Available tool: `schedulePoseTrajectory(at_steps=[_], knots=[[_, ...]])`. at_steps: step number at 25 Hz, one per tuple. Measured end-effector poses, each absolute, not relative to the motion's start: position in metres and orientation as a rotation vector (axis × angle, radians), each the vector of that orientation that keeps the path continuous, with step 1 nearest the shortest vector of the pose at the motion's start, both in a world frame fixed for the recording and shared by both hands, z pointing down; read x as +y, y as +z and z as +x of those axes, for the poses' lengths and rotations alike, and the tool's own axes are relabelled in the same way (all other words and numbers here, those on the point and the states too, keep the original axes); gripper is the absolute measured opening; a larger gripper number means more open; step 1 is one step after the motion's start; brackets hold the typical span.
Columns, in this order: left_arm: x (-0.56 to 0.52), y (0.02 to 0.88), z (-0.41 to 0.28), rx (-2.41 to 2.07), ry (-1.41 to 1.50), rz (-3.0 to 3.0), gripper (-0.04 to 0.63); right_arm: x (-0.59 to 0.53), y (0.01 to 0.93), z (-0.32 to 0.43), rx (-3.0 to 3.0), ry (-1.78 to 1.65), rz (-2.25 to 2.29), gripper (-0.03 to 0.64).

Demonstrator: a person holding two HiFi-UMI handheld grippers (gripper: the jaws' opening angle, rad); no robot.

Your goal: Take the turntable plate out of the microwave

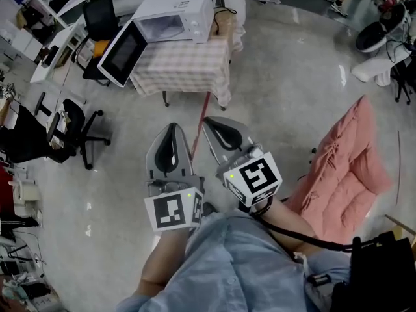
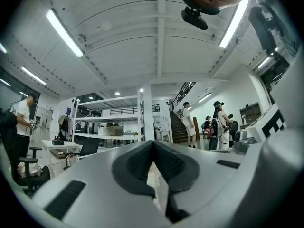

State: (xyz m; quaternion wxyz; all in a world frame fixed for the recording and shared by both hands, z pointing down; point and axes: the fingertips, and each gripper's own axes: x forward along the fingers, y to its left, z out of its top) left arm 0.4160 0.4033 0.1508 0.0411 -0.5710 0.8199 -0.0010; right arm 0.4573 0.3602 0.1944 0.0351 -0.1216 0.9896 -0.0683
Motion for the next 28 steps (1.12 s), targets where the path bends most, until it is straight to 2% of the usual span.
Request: schedulePoseTrajectory(at_steps=[13, 21, 28], knots=[[0.384, 0.167, 0.425, 2.570, -0.034, -1.719, 0.008, 0.339, 0.213, 0.465, 3.068, -0.264, -0.322, 0.002], [0.365, 0.177, 0.385, 2.569, 0.024, -1.731, 0.008, 0.319, 0.227, 0.436, 3.081, -0.290, -0.367, 0.002], [0.341, 0.179, 0.334, 2.558, 0.062, -1.765, 0.008, 0.299, 0.233, 0.381, 3.108, -0.291, -0.367, 0.002]])
